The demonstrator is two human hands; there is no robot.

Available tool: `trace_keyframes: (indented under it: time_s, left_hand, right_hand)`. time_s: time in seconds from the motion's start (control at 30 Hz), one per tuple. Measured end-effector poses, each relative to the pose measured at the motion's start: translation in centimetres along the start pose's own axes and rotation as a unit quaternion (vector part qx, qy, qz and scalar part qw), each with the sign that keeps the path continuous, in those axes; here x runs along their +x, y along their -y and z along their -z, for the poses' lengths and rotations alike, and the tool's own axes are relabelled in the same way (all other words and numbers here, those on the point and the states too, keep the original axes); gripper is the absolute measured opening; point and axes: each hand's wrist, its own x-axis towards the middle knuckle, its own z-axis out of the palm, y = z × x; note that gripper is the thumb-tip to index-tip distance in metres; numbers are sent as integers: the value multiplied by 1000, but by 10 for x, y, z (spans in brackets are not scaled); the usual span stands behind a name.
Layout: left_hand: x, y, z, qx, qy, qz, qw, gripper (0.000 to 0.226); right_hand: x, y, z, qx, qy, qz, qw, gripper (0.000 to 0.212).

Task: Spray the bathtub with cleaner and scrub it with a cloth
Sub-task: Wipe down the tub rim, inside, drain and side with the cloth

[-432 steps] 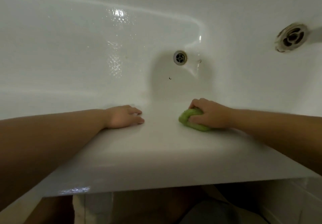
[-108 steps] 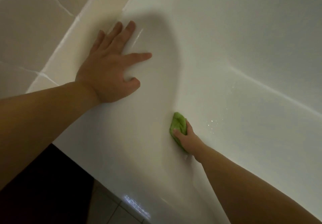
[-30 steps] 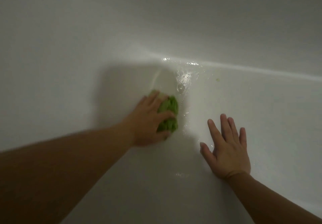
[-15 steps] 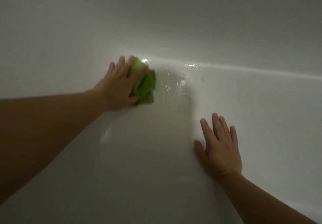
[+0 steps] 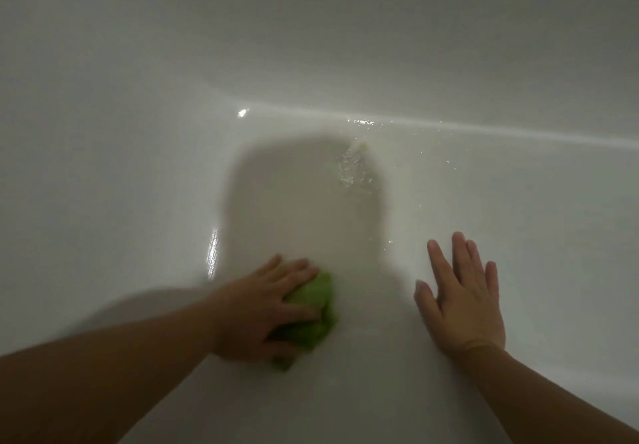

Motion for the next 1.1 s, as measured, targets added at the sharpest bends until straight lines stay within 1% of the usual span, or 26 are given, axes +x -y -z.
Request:
trace_keyframes:
  time_s: [0.07,0.17,0.2,0.27,0.37,0.47,0.53,0.6,0.67,0.73,0.8,0.87,0.93,1.03,1.1]
  left_hand:
    - [-18,2,-8,33,7,-35,999,58]
    - [-13,37,1,67,-26,-20,997,61]
    - [-4,51,9,79,-45,3,996,65]
    - [20,75,31,87,-79,84,990,70]
    - [67,104,75,57,-124,206,969,77]
    - [119,115,108,-15,-183,287,940,77]
    - [147,111,116,-37,-201,316,927,73]
    - [161,98,111,-29,-203,293,934,68]
    - [160,77,94,-12,-177,235,956,67]
    - [145,45,69,5,-139,162,977,67]
    - [120,4,42,8,-95,88,992,61]
    - [94,-35,16,17,-51,10,999,53]
    - [74,-59,-2,24,-1,-51,998,49]
    - [71,-49,-5,54,27,-105,993,54]
    - [87,-21,7,105,9,-99,990,64]
  right_hand:
    - [-2,-14,3,-7,5,-17,1000,69]
    - [1,-21,5,-12,6,-33,999,71]
    - [2,-21,5,-13,5,-38,999,72]
    - [4,-22,4,-18,1,-45,999,73]
    - [7,-24,2,-19,-6,-47,999,74]
    - [12,-27,2,-18,-12,-45,999,74]
    - [15,-30,4,-19,-14,-44,999,74]
    - [17,-32,4,-18,-10,-40,999,72]
    - [18,-36,5,-16,-7,-35,999,72]
    - [18,-38,6,-17,0,-28,999,72]
    - [16,-41,7,-18,6,-21,1000,72]
    - [13,-46,8,-17,12,-9,1000,72]
    - [7,-53,9,-18,15,5,1000,72]
    - [4,-61,10,-19,20,17,999,72]
    - [5,-64,11,-22,20,17,999,71]
